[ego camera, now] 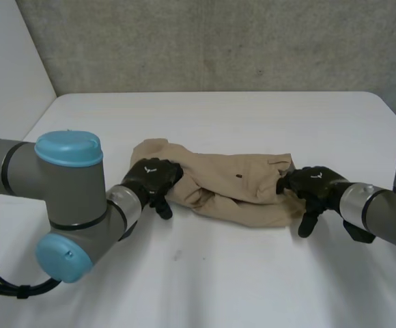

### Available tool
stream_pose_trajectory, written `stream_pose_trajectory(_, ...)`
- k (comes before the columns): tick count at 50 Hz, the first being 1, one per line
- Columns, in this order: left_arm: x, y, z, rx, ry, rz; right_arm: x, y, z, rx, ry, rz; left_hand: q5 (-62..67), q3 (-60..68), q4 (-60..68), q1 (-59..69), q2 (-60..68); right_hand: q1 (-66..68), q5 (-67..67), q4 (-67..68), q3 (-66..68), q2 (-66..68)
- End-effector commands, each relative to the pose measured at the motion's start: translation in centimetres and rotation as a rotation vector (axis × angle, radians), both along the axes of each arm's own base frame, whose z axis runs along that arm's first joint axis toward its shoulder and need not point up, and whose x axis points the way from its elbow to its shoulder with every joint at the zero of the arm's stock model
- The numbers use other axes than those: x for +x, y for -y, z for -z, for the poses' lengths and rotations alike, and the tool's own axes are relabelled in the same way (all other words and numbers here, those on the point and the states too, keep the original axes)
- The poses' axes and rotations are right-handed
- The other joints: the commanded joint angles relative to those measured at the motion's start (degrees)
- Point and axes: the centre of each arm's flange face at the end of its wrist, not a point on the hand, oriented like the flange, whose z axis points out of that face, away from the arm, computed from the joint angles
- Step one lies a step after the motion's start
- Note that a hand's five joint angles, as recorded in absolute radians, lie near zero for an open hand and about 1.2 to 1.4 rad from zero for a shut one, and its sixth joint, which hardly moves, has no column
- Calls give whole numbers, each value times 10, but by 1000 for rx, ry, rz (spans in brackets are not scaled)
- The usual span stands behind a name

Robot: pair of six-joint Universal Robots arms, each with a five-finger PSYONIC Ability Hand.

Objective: Fold the shorts.

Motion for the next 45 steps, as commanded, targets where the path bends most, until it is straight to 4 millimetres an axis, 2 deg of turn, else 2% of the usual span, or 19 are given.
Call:
stream_pose_trajectory(1,-4,7,5,-23,-9,-3,13,9,8,-26,22,-15,33,28,33,14,20,7,0,3,3,-3)
stream_pose_trajectory(7,-7,13,8,-29,-11,-4,17,16,20,-12,14,-17,38,33,38,19,25,22,15,18,18,12)
stream_pose_trajectory(11,-9,17,7,-40,-19,-4,18,19,22,-16,10,-11,87,81,86,68,74,53,46,49,48,42)
stream_pose_trajectory(14,-10,20,4,-50,-25,-4,17,23,23,-32,5,-1,216,210,216,197,203,81,74,77,77,70)
stream_pose_trajectory(17,-12,23,2,-70,-37,-6,16,24,26,-32,-2,12,403,397,402,384,390,125,118,121,120,114)
stream_pose_trajectory(19,-12,25,1,-82,-44,-8,15,26,27,-38,-8,23,480,475,480,461,467,232,225,228,228,221)
stream_pose_trajectory(21,-12,27,-2,-97,-51,-12,15,27,27,-48,-11,32,480,475,480,461,467,360,353,356,355,349)
stream_pose_trajectory(22,-12,26,-3,-98,-53,-13,14,29,26,-63,-14,41,480,475,480,461,467,519,512,515,514,508)
stream_pose_trajectory(23,-12,26,-4,-98,-53,-13,14,32,26,-81,-16,52,480,475,480,461,467,623,616,619,618,612)
stream_pose_trajectory(26,-10,24,-19,-125,-69,-19,12,34,22,-111,-14,71,480,475,480,461,467,624,617,620,619,613)
stream_pose_trajectory(31,-5,16,-63,-211,-125,-30,10,34,-17,-183,57,107,480,475,480,461,467,624,617,620,619,613)
stream_pose_trajectory(38,0,6,-114,-324,-196,-24,9,35,-60,-268,141,134,480,475,480,461,467,624,617,620,619,613)
stream_pose_trajectory(39,2,3,-128,-355,-215,-24,9,35,-74,-299,157,137,480,475,480,461,467,624,617,620,619,613)
stream_pose_trajectory(42,5,-3,-147,-401,-241,-23,9,33,-93,-350,174,135,480,475,480,461,467,624,617,620,619,613)
stream_pose_trajectory(43,7,-6,-157,-425,-255,-25,8,31,-106,-380,190,136,480,475,480,461,467,624,617,620,619,613)
stream_pose_trajectory(45,9,-8,-164,-444,-265,-25,8,29,-120,-416,205,136,480,475,480,461,467,624,617,620,619,613)
